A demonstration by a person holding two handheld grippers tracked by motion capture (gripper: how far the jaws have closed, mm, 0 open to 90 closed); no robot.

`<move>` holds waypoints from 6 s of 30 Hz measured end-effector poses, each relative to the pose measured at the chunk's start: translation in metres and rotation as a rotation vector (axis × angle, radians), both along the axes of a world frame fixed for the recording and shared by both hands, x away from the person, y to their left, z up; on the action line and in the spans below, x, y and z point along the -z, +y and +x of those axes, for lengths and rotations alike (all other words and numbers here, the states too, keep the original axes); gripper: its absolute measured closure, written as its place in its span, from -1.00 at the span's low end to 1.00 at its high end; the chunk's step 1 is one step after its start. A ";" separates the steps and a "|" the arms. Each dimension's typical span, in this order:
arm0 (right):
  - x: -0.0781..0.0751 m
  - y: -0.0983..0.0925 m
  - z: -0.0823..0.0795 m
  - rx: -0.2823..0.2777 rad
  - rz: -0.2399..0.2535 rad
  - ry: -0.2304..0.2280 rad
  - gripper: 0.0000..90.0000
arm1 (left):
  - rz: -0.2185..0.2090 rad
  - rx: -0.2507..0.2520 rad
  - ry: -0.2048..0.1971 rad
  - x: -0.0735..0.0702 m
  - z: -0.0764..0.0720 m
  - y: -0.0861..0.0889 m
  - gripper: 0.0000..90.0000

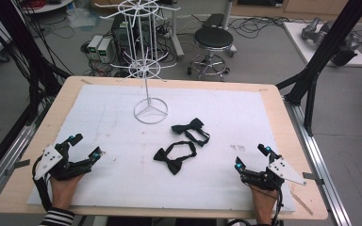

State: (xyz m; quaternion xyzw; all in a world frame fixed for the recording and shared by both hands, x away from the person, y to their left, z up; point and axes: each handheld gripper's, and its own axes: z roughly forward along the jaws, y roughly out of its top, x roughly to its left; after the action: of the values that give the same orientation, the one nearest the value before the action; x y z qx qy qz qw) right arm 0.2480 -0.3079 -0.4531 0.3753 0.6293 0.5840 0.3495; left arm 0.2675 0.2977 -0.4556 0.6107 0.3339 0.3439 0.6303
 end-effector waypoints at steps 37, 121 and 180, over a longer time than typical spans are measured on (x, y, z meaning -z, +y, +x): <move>-0.021 -0.006 0.017 -0.058 -0.004 0.076 -0.92 | 0.000 -0.001 0.000 0.000 0.000 0.000 -0.68; -0.120 0.082 0.219 -0.688 -0.540 0.395 -0.89 | 0.015 -0.014 0.000 0.000 0.000 -0.002 -0.68; -0.060 0.170 0.249 -0.925 -0.922 0.587 -0.59 | 0.016 -0.021 0.000 0.000 -0.001 -0.002 -0.68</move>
State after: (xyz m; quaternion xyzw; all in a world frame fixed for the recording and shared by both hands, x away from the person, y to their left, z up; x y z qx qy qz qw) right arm 0.4969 -0.1379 -0.3927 0.0260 0.9747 0.2220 0.0055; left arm 0.2668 0.2956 -0.4553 0.6120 0.3376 0.3532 0.6218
